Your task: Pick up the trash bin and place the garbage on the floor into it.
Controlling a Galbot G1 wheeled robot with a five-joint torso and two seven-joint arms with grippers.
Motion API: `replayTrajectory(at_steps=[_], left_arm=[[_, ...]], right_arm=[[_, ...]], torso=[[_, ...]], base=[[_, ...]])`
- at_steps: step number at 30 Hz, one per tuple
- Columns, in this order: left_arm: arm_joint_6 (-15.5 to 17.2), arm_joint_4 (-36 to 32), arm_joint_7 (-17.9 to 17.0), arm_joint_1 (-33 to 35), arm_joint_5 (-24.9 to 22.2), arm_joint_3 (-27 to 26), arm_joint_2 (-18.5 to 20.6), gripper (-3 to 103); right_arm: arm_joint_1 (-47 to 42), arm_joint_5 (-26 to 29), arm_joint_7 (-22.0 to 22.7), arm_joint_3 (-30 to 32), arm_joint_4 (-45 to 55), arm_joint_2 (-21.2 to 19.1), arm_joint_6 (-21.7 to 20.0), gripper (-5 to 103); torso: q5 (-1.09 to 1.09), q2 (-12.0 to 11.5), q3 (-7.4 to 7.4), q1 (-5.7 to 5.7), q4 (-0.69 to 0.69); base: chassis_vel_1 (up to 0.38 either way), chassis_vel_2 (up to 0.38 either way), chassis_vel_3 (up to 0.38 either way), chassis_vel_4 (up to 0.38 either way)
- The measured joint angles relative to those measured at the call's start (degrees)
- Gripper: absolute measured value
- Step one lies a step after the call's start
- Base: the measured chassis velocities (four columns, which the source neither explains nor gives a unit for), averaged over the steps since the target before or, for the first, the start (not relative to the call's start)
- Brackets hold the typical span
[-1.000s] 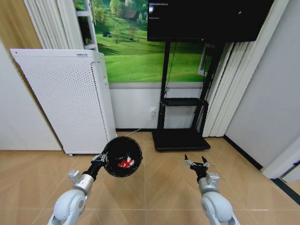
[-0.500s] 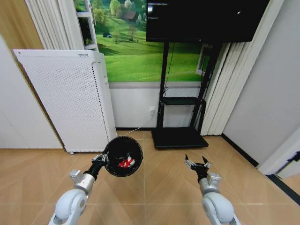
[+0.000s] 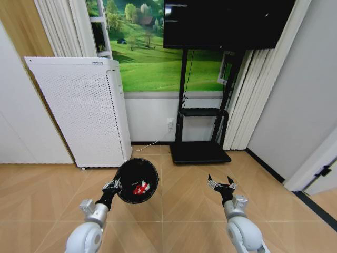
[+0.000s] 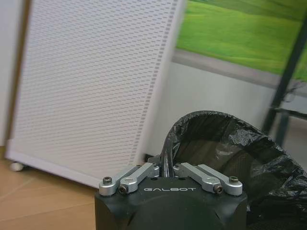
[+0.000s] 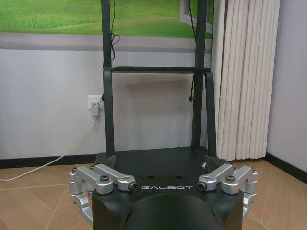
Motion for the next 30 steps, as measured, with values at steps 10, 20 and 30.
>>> replayTrajectory(at_steps=[10, 20, 30], left_arm=[[-7.7, 3.6, -1.6, 7.2, -0.7, -3.3, -3.1, 7], [-12.3, 8.3, 7.8, 11.4, -3.1, -6.9, -1.7, 7], [-12.3, 8.8, 12.0, 15.4, -4.6, -11.4, -2.6, 7]], right_arm=[[0.5, 0.1, -0.2, -0.5, 0.1, -0.6, -1.0, 100], [-0.1, -0.3, 0.9, -0.4, 1.1, -0.3, -1.8, 100], [-0.2, -0.8, 1.1, -0.6, 1.0, -0.7, -2.2, 100]], torso=[[-0.01, 0.0, 0.0, -0.01, 0.0], [-0.02, 0.0, 0.0, -0.01, -0.01], [-0.01, 0.0, 0.0, -0.01, 0.0]], base=[[0.0, 0.0, 0.0, 0.0], [0.0, 0.0, 0.0, 0.0], [0.0, 0.0, 0.0, 0.0]])
